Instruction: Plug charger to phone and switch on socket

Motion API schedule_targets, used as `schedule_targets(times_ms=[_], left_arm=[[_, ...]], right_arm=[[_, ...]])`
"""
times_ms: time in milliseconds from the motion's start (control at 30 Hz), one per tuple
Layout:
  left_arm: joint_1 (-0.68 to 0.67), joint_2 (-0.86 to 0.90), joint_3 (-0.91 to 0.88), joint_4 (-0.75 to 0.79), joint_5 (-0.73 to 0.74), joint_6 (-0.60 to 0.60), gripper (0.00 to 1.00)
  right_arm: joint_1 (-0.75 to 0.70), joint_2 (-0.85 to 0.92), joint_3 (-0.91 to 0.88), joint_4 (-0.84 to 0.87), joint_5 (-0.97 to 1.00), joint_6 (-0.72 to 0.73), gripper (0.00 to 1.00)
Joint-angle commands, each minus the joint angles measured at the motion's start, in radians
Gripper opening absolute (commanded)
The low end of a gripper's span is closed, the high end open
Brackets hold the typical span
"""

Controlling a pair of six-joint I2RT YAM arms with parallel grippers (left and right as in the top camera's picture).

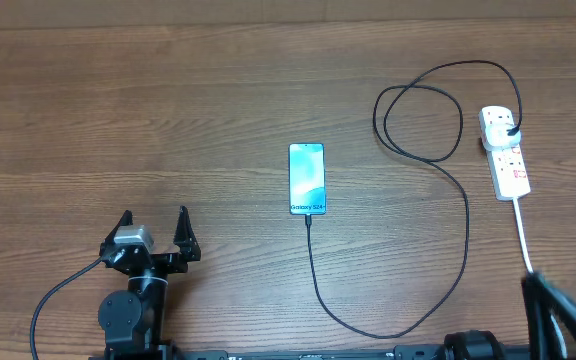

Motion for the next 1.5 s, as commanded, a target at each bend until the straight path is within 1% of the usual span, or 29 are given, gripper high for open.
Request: schedule_targets(times_ms=[0, 133, 233, 433, 567, 600, 767, 967, 1133, 1200, 1400, 1467], left_arm=[[-0.006, -0.010, -0.004, -0.004, -0.010, 0.023, 0.99], [-0.006, -0.010, -0.004, -0.004, -0.011, 0.022, 0.99], [-0.006, -0.010, -0.004, -0.004, -0.011, 0.022, 1.00], [-0.006, -0.010, -0.004, -0.004, -0.011, 0.023, 1.00], [-0.006, -0.010, -0.004, -0.004, -0.010, 0.022, 1.00], [-0.006, -0.010, -0.004, -0.004, -0.011, 0.023, 0.99], [-0.006, -0.010, -0.004, -0.004, -0.011, 0.023, 1.00], [-0.006, -0.010, -0.004, -0.004, -0.011, 0.022, 1.00], [-0.006, -0.010, -0.004, -0.004, -0.011, 0.023, 1.00], [-0.006, -0.010, -0.004, -0.004, -0.011, 0.023, 1.00], [-0.006, -0.010, -0.004, -0.004, -0.011, 0.023, 1.00], [-0.006, -0.010, -0.004, -0.004, -0.011, 0.023, 1.00]], right_arm=[[0.005, 0.013, -0.034, -0.068, 0.187, -0.053, 1.00], [0.005, 0.014, -0.107, -0.075, 0.285, -0.053, 1.00], [0.005, 0.018, -0.173, -0.062, 0.307, -0.053, 1.00], [-0.005, 0.016, -0.383, 0.070, 0.312, -0.053, 1.00], [-0.061, -0.002, -0.554, 0.168, 0.312, -0.052, 1.00], [-0.079, -0.016, -0.625, 0.200, 0.312, -0.049, 1.00], [-0.102, -0.116, -0.835, 0.303, 0.312, -0.049, 1.00], [-0.102, -0.303, -1.067, 0.467, 0.312, -0.052, 1.00], [-0.102, -0.414, -1.222, 0.602, 0.330, -0.052, 1.00], [-0.102, -0.438, -1.274, 0.624, 0.331, -0.052, 1.00], [-0.102, -0.512, -1.456, 0.804, 0.331, -0.049, 1.00], [-0.102, -0.539, -1.515, 0.889, 0.331, -0.049, 1.00]])
